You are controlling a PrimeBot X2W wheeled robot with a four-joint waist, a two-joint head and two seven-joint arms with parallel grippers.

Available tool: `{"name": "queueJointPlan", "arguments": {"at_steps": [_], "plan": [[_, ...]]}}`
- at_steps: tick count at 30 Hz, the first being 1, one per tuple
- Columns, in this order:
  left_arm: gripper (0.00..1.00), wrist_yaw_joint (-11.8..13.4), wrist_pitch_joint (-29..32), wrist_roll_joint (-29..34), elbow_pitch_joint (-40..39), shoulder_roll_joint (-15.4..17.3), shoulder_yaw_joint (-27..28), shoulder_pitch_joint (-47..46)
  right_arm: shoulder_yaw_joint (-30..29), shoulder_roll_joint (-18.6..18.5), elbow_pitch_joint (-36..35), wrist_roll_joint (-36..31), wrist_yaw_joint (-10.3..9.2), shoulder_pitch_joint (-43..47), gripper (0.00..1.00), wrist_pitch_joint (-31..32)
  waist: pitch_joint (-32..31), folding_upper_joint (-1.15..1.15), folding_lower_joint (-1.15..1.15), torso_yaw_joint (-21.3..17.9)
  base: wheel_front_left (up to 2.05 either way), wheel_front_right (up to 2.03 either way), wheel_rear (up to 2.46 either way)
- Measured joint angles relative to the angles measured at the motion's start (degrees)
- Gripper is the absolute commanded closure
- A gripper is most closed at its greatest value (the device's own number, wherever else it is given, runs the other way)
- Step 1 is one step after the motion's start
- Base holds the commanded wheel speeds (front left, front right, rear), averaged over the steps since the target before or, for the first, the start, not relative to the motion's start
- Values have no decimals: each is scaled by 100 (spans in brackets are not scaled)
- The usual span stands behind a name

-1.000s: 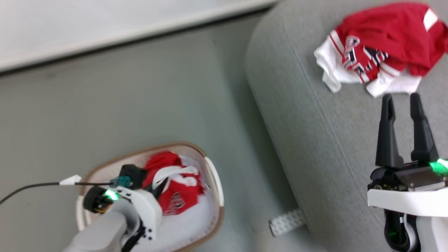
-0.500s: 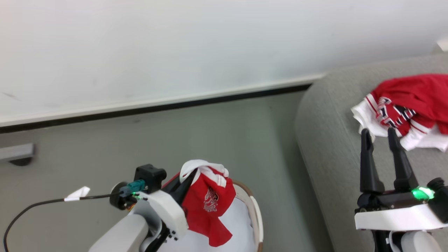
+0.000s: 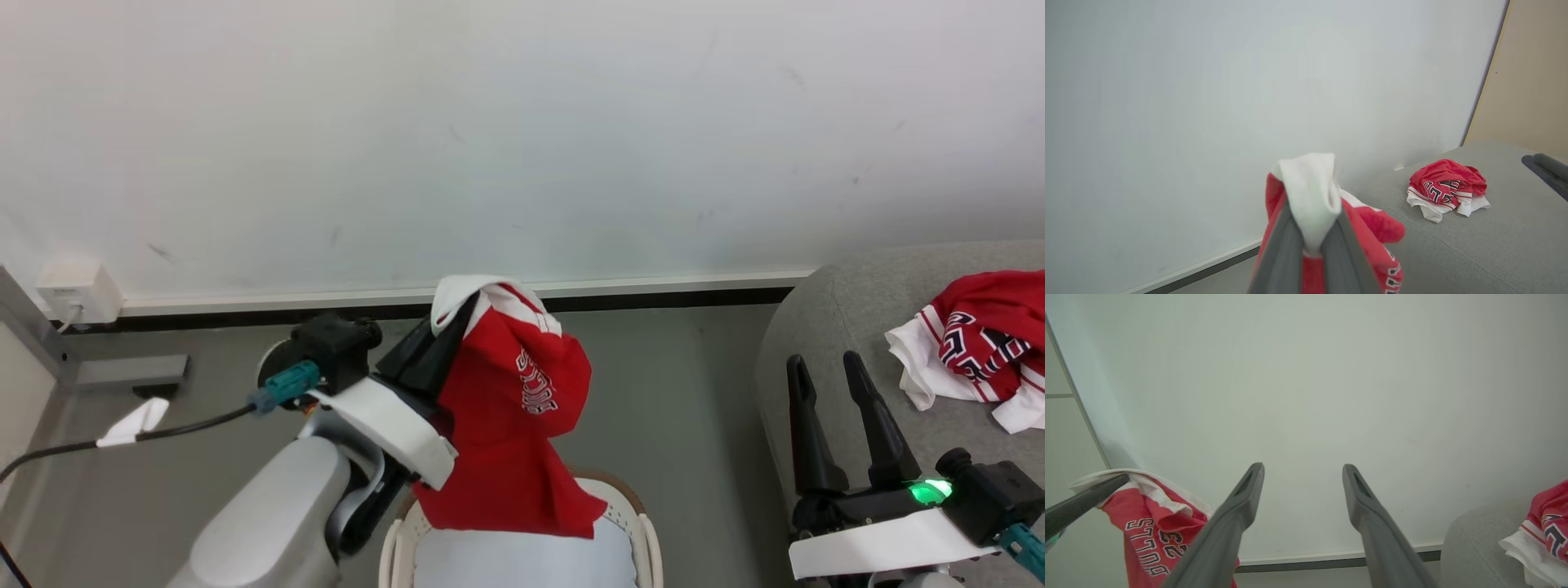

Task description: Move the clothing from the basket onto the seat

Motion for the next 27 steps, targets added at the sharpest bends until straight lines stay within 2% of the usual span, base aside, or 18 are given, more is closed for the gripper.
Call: {"name": "queueJointPlan", "arguments": {"at_steps": [17, 27], "plan": [[100, 319, 218, -19, -1081, 250, 135, -73, 710, -1, 358, 86, 0, 49, 0, 0, -163, 0, 1, 203, 0, 0, 0], [100, 363, 294, -53, -1301, 236, 45, 12, 1252, -11, 755, 80, 0, -25, 0, 0, -199, 0, 1, 364, 0, 0, 0]]}}
